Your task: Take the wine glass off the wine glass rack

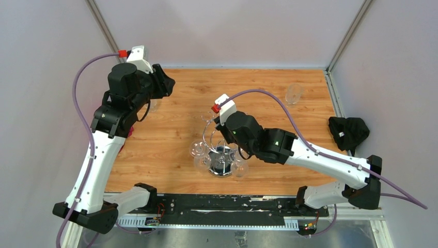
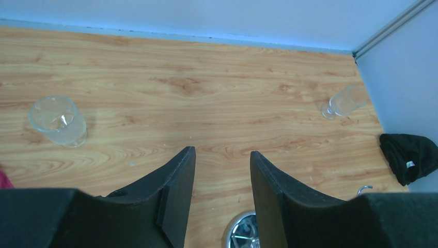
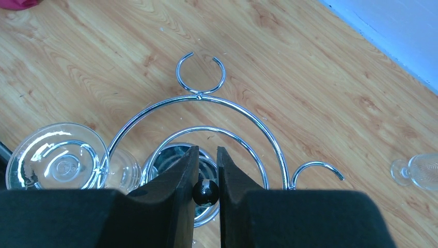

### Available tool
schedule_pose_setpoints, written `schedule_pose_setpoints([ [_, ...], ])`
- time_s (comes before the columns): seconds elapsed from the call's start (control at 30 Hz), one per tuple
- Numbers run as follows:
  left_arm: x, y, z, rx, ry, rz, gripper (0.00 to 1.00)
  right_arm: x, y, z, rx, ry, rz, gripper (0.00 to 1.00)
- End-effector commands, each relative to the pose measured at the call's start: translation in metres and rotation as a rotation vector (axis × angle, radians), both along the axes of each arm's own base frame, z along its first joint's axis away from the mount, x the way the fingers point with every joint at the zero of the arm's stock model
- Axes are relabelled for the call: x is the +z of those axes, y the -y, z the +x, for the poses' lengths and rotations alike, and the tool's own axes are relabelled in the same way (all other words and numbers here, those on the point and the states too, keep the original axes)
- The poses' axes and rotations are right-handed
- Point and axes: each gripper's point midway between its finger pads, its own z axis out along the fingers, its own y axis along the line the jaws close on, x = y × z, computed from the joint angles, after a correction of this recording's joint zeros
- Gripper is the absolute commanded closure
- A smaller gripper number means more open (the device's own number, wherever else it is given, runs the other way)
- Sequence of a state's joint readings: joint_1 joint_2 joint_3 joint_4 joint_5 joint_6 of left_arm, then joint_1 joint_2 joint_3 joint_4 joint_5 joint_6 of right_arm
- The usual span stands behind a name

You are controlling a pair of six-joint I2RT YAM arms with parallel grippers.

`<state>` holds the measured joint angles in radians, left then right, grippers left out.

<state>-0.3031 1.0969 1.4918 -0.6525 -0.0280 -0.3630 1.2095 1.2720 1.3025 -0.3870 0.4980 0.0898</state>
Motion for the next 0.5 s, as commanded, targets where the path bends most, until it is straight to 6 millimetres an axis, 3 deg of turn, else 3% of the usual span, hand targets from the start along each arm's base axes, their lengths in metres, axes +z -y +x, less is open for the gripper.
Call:
schedule_pose_setpoints([
  [0.0, 0.013, 0.000, 0.003, -0.001, 0.034, 0.009, 0.52, 0.017, 0.005, 0.026, -0.034, 0.055, -0.004, 1.00],
  [0.47, 0.015, 0.003, 0.012, -0.012, 0.045, 0.027, 0.52, 0.023, 0.005, 0.076, -0.073, 0.065, -0.004, 1.00],
])
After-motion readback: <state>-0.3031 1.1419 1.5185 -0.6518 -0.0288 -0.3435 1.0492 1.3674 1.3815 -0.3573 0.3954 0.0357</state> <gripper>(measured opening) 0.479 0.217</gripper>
